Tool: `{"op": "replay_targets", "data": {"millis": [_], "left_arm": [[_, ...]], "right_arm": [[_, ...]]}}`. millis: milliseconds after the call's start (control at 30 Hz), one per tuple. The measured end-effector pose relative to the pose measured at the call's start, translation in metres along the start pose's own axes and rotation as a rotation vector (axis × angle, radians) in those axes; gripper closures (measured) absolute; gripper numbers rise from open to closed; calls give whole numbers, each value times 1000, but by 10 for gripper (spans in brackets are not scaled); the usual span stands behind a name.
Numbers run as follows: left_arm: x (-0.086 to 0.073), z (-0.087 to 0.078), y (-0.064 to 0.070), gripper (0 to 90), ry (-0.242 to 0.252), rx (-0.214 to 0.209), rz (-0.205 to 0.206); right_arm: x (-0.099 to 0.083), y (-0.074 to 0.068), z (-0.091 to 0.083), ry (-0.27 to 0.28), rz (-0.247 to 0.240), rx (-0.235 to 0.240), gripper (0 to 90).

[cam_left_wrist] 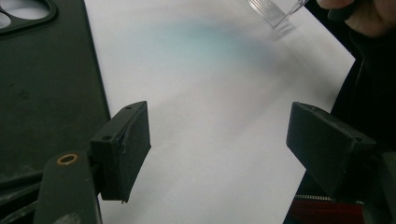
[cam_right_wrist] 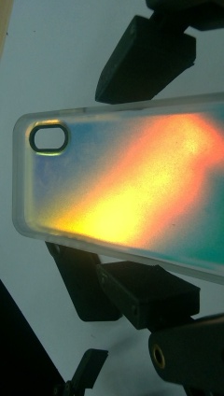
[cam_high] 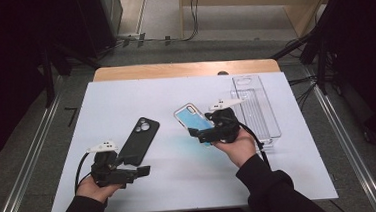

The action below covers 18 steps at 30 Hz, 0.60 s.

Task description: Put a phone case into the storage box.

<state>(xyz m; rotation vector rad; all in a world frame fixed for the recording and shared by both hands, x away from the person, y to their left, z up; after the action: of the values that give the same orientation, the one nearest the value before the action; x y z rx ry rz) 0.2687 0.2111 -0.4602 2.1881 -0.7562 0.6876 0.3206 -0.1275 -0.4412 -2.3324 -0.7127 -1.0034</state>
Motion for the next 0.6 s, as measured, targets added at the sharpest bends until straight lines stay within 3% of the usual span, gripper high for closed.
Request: {"op": "replay_targets", "data": {"millis": [200,400,600], "left_arm": [[13,-3,1,215,19,-1,-17],[23,0,5,218,-20,6,-16],[34,4,8,238,-25,5,-37]], "right_arm": [[-13,-6,-7,22,32,21,145],[-25,-15,-9,42,59,23,145],[-29,-20,-10,59,90,16,145]]}}
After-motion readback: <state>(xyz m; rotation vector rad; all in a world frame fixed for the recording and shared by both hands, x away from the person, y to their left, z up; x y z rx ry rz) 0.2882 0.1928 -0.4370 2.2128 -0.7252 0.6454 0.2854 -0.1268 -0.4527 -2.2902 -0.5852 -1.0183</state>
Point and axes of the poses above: each handheld gripper's, and its own axes: z roughly forward along the jaws, x roughly out of its top, y roughly to its right, the point moved 1 cm from there along z, roughly forward along the jaws, and after that the axes turned 1 degree about -y, right-handed, at the moved point
